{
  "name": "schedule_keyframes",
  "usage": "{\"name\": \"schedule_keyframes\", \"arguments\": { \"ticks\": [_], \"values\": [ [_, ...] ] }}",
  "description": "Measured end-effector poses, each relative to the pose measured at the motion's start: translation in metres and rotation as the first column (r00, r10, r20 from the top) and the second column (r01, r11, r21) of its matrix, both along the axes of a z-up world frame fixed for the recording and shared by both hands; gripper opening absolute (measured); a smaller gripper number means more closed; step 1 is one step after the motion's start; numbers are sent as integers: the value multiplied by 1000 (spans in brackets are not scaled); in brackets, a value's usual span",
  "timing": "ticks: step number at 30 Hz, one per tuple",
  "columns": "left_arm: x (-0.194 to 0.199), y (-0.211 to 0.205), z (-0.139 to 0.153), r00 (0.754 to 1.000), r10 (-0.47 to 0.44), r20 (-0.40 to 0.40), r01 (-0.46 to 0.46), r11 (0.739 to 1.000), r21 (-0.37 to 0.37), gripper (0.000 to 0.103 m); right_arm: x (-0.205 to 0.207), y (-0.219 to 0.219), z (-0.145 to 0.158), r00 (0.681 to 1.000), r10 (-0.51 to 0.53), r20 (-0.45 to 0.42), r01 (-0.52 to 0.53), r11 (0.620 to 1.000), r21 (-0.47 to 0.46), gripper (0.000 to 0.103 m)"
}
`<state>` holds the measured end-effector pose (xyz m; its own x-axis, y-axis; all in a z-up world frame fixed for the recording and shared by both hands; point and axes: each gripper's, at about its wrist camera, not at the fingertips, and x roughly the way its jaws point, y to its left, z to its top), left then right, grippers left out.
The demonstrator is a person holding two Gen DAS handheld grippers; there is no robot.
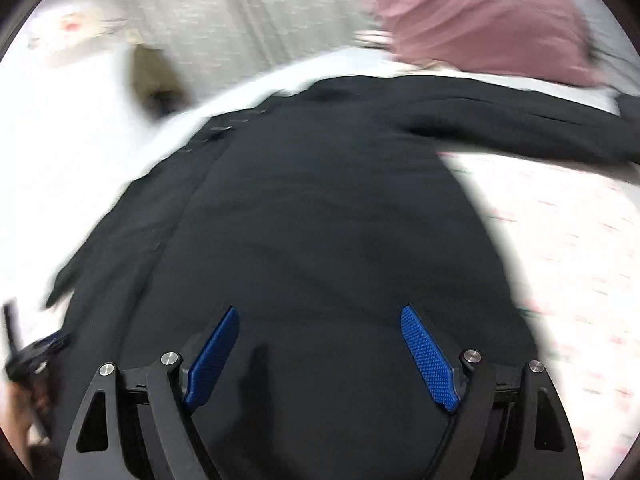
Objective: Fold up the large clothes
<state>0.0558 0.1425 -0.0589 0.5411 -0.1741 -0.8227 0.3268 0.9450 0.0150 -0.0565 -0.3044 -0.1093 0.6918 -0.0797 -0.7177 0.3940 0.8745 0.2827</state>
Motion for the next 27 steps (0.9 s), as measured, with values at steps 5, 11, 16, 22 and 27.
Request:
{"name": "schedule_keyframes", "arguments": {
  "ticks": [5,11,16,22,27],
  "values": [
    [-10,58,19,995,103,4,-103,991,-87,99,0,-18,13,996,-87,-20,88,995,44,85],
    [33,168,46,929,362,80,-352,929,-114,99,3,0,32,996,-34,85,26,995,92,85],
    [96,243,50,845,531,61,-512,838,-190,99,25,34,39,994,55,94,-54,998,-15,85],
    [166,276,28,794,608,7,-587,769,-253,88,55,62,36,991,107,76,-95,986,-140,85],
    [224,277,2,802,596,-37,-591,785,-183,66,69,83,26,991,134,31,-125,973,-195,85]
  ]
}}
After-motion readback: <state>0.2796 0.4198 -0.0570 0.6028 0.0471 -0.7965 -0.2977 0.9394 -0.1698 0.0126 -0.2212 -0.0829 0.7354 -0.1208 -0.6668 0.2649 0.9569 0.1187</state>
